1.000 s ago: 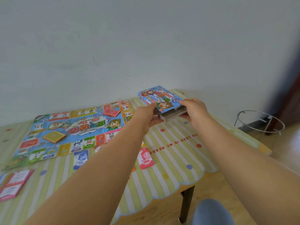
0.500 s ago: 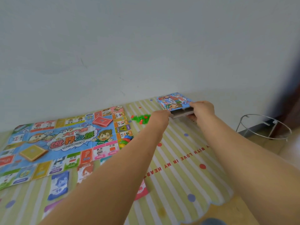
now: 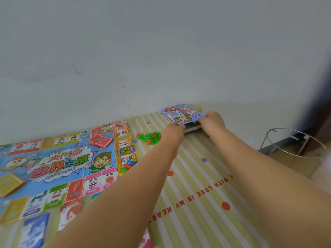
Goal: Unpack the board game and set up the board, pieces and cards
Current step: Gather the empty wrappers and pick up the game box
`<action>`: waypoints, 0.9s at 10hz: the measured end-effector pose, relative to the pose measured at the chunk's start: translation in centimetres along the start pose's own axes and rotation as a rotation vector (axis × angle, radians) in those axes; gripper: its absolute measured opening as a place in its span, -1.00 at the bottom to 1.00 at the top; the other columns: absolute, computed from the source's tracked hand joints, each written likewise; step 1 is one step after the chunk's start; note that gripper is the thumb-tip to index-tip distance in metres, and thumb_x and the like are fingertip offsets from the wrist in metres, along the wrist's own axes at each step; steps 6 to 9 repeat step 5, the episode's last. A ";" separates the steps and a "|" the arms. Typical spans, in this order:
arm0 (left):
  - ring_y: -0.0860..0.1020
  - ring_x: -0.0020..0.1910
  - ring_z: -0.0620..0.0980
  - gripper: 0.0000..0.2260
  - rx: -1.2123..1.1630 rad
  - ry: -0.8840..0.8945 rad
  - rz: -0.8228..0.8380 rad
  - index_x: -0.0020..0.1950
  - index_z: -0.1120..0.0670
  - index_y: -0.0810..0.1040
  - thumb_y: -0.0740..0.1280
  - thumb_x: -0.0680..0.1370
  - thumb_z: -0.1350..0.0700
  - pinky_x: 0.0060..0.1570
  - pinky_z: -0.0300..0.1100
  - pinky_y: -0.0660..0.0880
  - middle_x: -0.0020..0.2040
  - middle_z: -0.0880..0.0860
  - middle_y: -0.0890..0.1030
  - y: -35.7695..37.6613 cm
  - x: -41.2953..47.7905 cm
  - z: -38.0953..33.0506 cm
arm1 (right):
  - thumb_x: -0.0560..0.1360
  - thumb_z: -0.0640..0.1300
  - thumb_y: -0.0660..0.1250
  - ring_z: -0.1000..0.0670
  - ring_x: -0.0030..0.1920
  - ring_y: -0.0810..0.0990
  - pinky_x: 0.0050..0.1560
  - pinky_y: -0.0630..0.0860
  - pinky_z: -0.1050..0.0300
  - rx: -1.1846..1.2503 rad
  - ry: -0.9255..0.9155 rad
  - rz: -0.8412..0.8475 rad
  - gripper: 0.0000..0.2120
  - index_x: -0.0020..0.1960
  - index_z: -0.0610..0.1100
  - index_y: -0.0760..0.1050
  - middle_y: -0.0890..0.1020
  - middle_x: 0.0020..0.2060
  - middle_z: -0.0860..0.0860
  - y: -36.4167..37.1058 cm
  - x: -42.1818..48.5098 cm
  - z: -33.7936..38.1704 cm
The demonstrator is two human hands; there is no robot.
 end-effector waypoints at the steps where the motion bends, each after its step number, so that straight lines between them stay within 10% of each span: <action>1: 0.44 0.33 0.22 -0.68 0.068 0.010 -0.011 0.32 0.28 0.42 0.19 0.59 0.21 -0.18 -0.27 0.35 0.33 0.26 0.47 -0.9 0.3 -0.5 | 0.52 -0.21 0.22 -0.18 0.07 0.52 -0.17 0.37 0.16 -0.036 -0.058 0.049 -0.70 0.25 -0.10 0.43 0.58 0.00 -0.07 0.7 0.3 0.8; 3: 0.43 0.22 0.14 -0.68 0.123 -0.069 0.082 0.35 0.24 0.37 0.18 0.59 0.29 0.04 -0.23 0.37 0.44 0.23 0.31 -1.1 0.2 -0.6 | 0.57 -0.16 0.20 -0.14 0.36 0.40 0.21 0.35 0.11 -0.052 -0.053 0.033 -0.48 0.51 -0.15 0.20 0.40 0.41 -0.11 1.0 0.1 0.6; 9: 0.31 0.42 0.10 -0.57 0.265 0.061 0.047 0.43 0.21 0.31 0.19 0.56 0.35 0.27 -0.21 0.29 0.46 0.18 0.28 -2.9 -1.5 -1.7 | 0.55 -0.16 0.18 -0.17 0.31 0.43 0.08 0.38 0.10 -0.003 -0.061 -0.052 -0.54 0.44 -0.15 0.29 0.44 0.35 -0.13 -0.4 -1.2 1.2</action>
Point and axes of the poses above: each hand's wrist, its own x-axis towards the middle knuckle, its own y-axis out of the palm, z = x × y, the point moved 7 cm from there along x, towards the middle knuckle
